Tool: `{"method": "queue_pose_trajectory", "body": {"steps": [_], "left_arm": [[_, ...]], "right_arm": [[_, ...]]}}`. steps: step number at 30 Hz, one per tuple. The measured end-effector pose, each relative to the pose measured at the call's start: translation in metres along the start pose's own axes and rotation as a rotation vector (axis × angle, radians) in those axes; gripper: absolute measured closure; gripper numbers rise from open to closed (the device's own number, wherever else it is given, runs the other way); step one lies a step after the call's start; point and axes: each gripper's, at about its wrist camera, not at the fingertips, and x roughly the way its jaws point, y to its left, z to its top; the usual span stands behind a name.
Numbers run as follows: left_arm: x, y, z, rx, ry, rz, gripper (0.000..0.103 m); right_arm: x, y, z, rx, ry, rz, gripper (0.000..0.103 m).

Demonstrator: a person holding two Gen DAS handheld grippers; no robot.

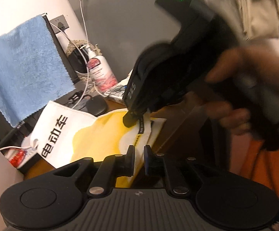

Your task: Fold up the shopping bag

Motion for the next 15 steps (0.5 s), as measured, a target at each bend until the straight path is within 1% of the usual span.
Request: {"method": "queue_pose_trajectory", "body": {"steps": [3,4,7,8,11,13,15], "left_arm": [[-0.018,0.016,0.002,-0.043,-0.034,-0.025,0.092],[-0.023,0.024,0.003,-0.076,-0.039,-0.035,0.092],[-0.031,0.057,0.008,-0.229,-0.054,-0.071,0.092],[-0.031,0.073,0.010,-0.299,-0.060,-0.071,0.092],[-0.018,0.106,0.013,-0.431,-0.070,-0.007,0.094],[0.000,0.125,0.014,-0.475,-0.063,0.043,0.095],[0.023,0.138,0.014,-0.497,-0.044,0.093,0.097]], "right_arm": [[0.006,0.002,0.002,-0.027,0.005,-0.025,0.096],[0.007,0.003,0.003,-0.030,0.007,-0.026,0.096],[0.010,0.004,0.004,-0.045,0.011,-0.038,0.096],[0.010,0.004,0.004,-0.050,0.014,-0.042,0.096],[0.010,0.004,0.004,-0.061,0.015,-0.043,0.096],[0.009,0.005,0.005,-0.064,0.017,-0.043,0.096],[0.010,0.004,0.005,-0.062,0.023,-0.044,0.096]]}}
